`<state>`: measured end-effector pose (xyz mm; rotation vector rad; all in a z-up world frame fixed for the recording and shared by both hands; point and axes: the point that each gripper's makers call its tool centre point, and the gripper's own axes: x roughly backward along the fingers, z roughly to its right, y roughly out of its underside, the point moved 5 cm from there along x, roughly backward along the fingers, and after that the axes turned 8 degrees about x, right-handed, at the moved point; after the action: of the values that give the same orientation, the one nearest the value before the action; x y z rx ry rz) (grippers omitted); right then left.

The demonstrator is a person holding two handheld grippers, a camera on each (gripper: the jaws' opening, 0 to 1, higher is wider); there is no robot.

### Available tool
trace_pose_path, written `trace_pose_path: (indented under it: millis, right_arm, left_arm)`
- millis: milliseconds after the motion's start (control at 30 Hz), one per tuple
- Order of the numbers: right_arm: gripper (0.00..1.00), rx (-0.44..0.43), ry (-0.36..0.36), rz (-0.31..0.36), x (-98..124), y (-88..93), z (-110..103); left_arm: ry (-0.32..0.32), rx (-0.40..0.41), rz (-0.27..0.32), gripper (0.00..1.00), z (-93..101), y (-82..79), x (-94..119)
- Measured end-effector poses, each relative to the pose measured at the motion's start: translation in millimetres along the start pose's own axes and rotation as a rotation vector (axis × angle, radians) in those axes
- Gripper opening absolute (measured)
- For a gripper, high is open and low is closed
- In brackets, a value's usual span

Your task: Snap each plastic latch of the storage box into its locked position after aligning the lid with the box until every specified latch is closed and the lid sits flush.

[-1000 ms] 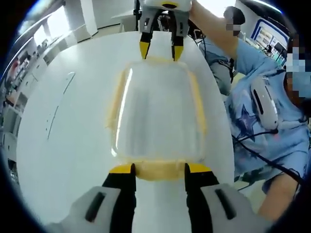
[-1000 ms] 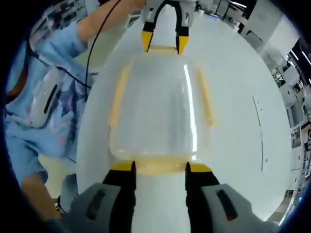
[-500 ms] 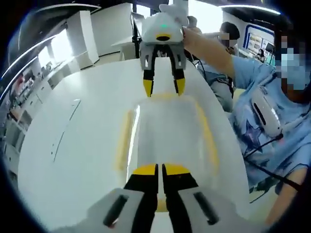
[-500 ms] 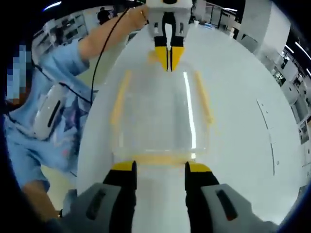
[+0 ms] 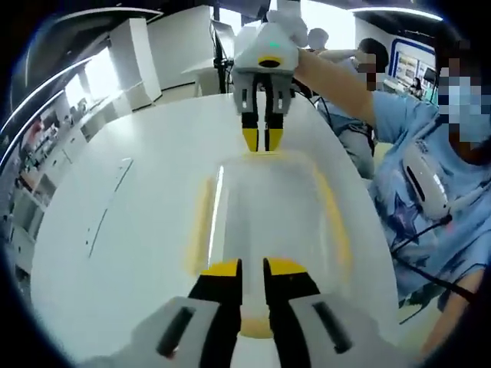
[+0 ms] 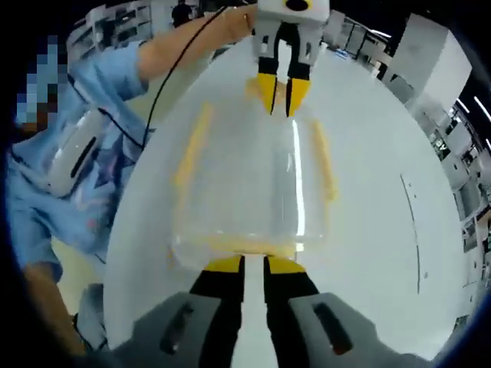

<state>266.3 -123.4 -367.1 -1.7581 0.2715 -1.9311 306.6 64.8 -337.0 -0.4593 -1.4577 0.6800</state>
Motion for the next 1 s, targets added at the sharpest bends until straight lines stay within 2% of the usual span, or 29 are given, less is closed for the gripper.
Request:
trace_pose_path:
  millis: [200,467,633,733,800,833,867,933,1000]
  right_arm:
    - [0.10,0.004,0.013,0.009,3,-1.0,4]
    - [0.12,-0.004,0.031,0.044,6,-1.0,7]
    - [0.15,0.000,0.039,0.050,7,-2.6,9]
    - [0.17,0.034,0.054,0.042,12,-3.1,9]
    - [0.16,0.034,0.070,0.032,17,-2.3,10]
    - [0.16,0.066,0.107,0.011,22,-1.8,14]
    - [0.15,0.080,0.138,0.019,27,-4.6,16]
    - [0.14,0.080,0.183,0.080,38,-16.9,19]
    - [0.14,0.098,0.226,0.147,45,-36.7,23]
  left_arm:
    - [-0.021,-0.005,-0.013,0.15,-0.2,0.7,3]
    - [-0.092,-0.022,-0.081,0.19,3.8,18.4,24]
    - [-0.144,-0.035,-0.041,0.20,7.0,21.5,46]
    - [-0.166,-0.038,0.000,0.20,6.1,24.1,52]
    - [-0.168,-0.036,0.033,0.21,7.0,23.9,55]
    - [-0.169,-0.036,0.039,0.21,8.1,24.3,55]
    - [-0.172,-0.038,0.042,0.21,8.2,23.9,55]
    - [-0.167,-0.040,0.043,0.21,8.8,23.3,54]
    - [-0.166,-0.043,0.036,0.21,9.8,22.5,51]
